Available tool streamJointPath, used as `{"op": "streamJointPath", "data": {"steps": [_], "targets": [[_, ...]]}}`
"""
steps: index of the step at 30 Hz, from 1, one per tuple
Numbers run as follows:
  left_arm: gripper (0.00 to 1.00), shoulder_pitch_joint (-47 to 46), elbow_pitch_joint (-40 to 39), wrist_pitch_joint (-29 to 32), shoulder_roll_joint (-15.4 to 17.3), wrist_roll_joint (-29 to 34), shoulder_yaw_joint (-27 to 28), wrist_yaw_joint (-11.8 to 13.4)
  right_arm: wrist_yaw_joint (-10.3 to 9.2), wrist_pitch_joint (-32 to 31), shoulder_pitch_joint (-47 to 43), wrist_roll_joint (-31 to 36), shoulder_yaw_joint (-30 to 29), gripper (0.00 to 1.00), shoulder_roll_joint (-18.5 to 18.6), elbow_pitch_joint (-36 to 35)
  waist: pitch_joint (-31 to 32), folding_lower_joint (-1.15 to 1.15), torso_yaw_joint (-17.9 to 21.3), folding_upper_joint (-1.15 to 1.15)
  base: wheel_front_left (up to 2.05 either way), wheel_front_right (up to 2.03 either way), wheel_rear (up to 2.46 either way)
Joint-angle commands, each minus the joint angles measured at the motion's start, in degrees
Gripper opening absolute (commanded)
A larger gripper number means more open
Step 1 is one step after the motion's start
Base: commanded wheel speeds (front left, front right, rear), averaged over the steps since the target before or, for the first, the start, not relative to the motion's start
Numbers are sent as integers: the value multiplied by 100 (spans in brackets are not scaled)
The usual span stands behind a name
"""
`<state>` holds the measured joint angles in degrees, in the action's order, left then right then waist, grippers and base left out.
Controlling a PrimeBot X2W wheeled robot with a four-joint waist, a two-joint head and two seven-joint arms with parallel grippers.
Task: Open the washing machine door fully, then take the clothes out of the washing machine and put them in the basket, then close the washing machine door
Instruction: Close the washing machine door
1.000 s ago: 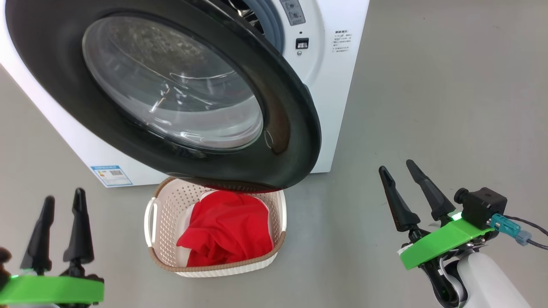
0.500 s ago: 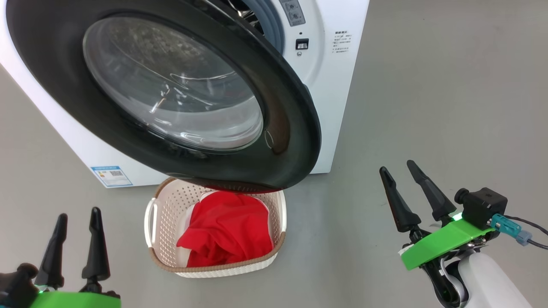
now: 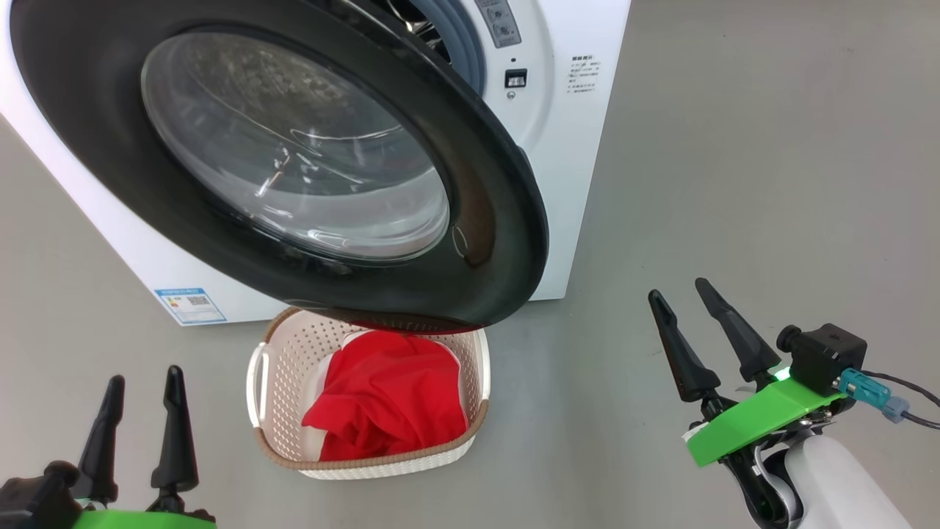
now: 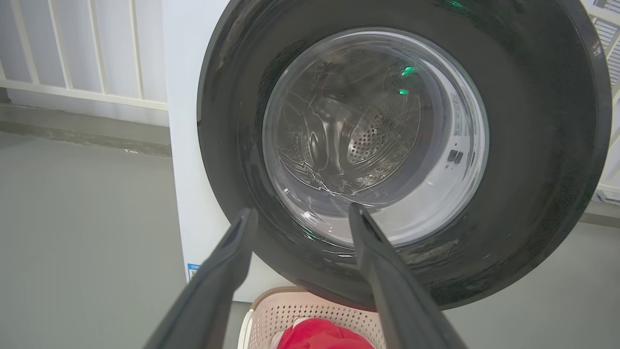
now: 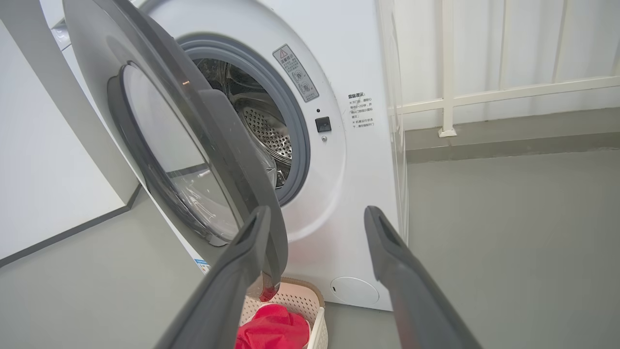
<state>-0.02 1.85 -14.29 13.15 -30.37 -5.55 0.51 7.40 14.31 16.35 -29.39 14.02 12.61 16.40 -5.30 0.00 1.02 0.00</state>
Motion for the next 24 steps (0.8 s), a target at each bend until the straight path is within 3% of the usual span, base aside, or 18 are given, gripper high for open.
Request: {"op": "streamJointPath", "data": {"steps": [1,10,11,12,13,14,24], "targets": [[100,-77,-130,-64,105,49,216,28,9,69,-19,-40,117,100,22,-126,-1,0,1,0,0,0,0],[100,-75,-160,-67,87,118,207,39,9,69,-8,-22,134,100,26,-178,-12,0,-14,0,0,0,0],[100,-76,-162,-67,83,119,204,39,9,69,-4,-11,128,76,27,-204,-16,0,-19,0,0,0,0],[100,-77,-162,-67,77,120,202,39,9,69,-3,-3,121,45,27,-227,-19,0,-24,0,0,0,0],[100,-80,-162,-67,71,120,201,39,9,69,0,3,117,28,28,-250,-24,0,-31,0,0,0,0],[100,-82,-162,-68,65,120,199,38,9,69,7,15,118,0,37,-275,-31,0,-40,0,0,0,0],[100,-152,-143,-69,-17,115,176,5,9,69,242,6,74,0,77,-722,-136,0,-201,0,0,0,0]]}}
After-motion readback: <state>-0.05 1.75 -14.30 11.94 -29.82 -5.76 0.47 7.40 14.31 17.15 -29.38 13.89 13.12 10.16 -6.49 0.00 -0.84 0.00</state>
